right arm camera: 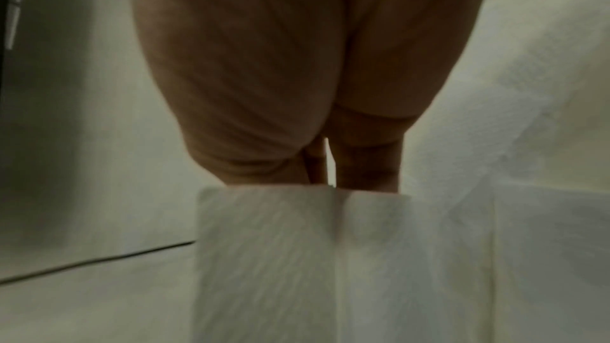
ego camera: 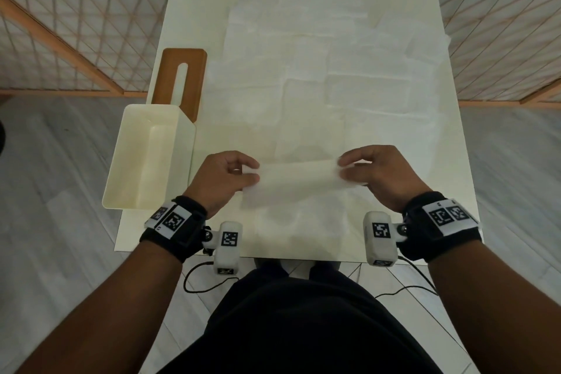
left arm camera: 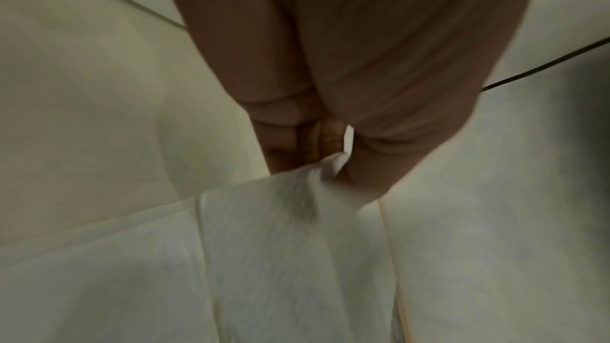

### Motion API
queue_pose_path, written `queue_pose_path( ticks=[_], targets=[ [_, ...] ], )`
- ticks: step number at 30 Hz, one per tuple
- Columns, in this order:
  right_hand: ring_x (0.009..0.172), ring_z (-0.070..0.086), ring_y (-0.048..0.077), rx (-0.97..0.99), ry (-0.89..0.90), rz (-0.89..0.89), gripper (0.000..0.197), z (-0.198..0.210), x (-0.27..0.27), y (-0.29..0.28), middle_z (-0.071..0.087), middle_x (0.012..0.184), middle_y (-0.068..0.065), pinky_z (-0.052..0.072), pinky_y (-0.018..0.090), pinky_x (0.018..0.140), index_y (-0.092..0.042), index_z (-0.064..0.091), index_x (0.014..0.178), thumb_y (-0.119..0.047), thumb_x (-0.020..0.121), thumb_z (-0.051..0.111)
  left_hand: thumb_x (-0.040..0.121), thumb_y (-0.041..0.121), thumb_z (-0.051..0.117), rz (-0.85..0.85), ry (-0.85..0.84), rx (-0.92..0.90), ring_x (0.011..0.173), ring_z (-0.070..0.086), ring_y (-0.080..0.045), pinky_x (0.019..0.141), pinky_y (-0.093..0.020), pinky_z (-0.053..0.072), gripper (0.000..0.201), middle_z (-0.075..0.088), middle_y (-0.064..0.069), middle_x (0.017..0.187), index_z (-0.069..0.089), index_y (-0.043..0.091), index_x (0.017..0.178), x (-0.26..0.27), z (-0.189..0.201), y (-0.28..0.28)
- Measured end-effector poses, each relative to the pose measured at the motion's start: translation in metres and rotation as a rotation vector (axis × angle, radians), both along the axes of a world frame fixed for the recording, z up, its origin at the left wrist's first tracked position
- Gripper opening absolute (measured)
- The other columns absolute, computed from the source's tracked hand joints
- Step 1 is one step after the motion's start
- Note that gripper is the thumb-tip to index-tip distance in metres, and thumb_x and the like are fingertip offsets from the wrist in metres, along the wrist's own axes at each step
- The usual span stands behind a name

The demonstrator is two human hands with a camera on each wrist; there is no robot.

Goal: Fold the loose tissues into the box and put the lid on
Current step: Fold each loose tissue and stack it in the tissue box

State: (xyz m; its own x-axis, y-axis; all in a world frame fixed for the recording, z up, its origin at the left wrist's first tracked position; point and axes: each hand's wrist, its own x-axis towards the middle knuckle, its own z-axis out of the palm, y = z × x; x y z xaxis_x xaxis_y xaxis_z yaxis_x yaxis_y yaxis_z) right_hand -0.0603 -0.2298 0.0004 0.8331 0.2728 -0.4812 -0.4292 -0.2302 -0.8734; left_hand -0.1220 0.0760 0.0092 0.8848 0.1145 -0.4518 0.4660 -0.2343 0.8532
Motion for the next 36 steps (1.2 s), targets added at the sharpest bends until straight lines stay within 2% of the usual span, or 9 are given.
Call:
queue_pose_path(
  ticks=[4,7,9,11,14,18,24,30,36],
  targets=[
    [0.076,0.071,0.026,-0.038,0.093,0.012,0.023,-0.001,-0.009,-0.005,0.075,0.096,0.015,0.057,0.033,0.068,-0.006,0.073,0.092,0.007,0.074,0.078,0.086,-0.001,0.072,0.003,0.069,-0.032,0.076,0.067,-0.016,0.068,-0.027,0.053,0.014,0.074,-0.007,0.084,0.076,0.013,0.086,-0.009,-0.012,0.001],
    [0.065,0.069,0.019,-0.180,0.095,0.086,0.023,-0.010,-0.019,-0.004,0.073,0.083,0.010,0.052,0.025,0.056,-0.004,0.071,0.091,0.008,0.073,0.078,0.080,0.005,0.079,-0.073,0.109,0.095,0.067,0.061,-0.010,0.066,-0.027,0.052,0.013,0.068,0.001,0.076,0.077,0.017,0.085,-0.015,-0.030,-0.002],
    [0.063,0.068,0.018,-0.367,0.031,0.136,0.019,-0.029,-0.025,-0.001,0.071,0.077,0.005,0.051,0.025,0.056,-0.012,0.072,0.084,0.000,0.073,0.081,0.079,0.013,0.080,-0.142,0.124,0.248,0.067,0.059,-0.009,0.068,-0.023,0.049,0.011,0.064,0.008,0.074,0.075,0.022,0.085,-0.017,-0.046,-0.008],
    [0.066,0.068,0.015,-0.524,-0.051,0.176,0.013,-0.044,-0.032,0.003,0.069,0.074,-0.003,0.051,0.023,0.061,-0.020,0.072,0.080,-0.010,0.076,0.080,0.081,0.018,0.077,-0.197,0.125,0.401,0.070,0.057,-0.008,0.064,-0.016,0.041,0.010,0.061,0.009,0.076,0.071,0.023,0.087,-0.019,-0.058,-0.016],
    [0.079,0.064,0.013,-0.620,-0.127,0.226,0.013,-0.060,-0.038,0.009,0.068,0.082,-0.008,0.049,0.022,0.072,-0.023,0.071,0.080,-0.010,0.081,0.073,0.083,0.015,0.074,-0.206,0.092,0.458,0.067,0.054,-0.007,0.060,-0.015,0.037,0.014,0.057,0.005,0.073,0.063,0.021,0.090,-0.021,-0.070,-0.023],
    [0.078,0.059,0.012,-0.647,-0.132,0.204,0.014,-0.067,-0.039,0.012,0.067,0.089,-0.002,0.037,0.005,0.057,-0.016,0.072,0.085,-0.004,0.084,0.066,0.084,0.013,0.071,-0.167,0.099,0.462,0.067,0.057,-0.010,0.058,-0.014,0.038,0.018,0.059,0.002,0.072,0.058,0.019,0.095,-0.018,-0.077,-0.026],
    [0.085,0.059,0.021,-0.697,-0.161,0.226,0.011,-0.069,-0.036,0.015,0.062,0.089,0.000,0.042,0.024,0.072,-0.015,0.068,0.089,-0.007,0.082,0.068,0.084,0.013,0.069,-0.152,0.136,0.490,0.075,0.060,-0.015,0.062,-0.017,0.041,0.020,0.062,0.000,0.078,0.057,0.019,0.100,-0.016,-0.083,-0.026],
    [0.075,0.059,0.022,-0.759,-0.110,0.185,0.016,-0.070,-0.037,0.012,0.062,0.081,-0.001,0.051,0.034,0.066,-0.019,0.054,0.082,-0.015,0.075,0.068,0.082,0.017,0.068,-0.111,0.173,0.534,0.081,0.062,-0.015,0.076,-0.027,0.050,0.021,0.064,0.004,0.083,0.059,0.019,0.101,-0.017,-0.085,-0.025],
    [0.074,0.060,0.023,-0.769,-0.070,0.185,0.014,-0.072,-0.039,0.014,0.062,0.080,0.001,0.050,0.030,0.062,-0.020,0.055,0.078,-0.013,0.076,0.067,0.085,0.018,0.069,-0.105,0.192,0.529,0.085,0.064,-0.016,0.074,-0.023,0.045,0.013,0.064,0.006,0.085,0.064,0.019,0.096,-0.018,-0.089,-0.027]
  ],
)
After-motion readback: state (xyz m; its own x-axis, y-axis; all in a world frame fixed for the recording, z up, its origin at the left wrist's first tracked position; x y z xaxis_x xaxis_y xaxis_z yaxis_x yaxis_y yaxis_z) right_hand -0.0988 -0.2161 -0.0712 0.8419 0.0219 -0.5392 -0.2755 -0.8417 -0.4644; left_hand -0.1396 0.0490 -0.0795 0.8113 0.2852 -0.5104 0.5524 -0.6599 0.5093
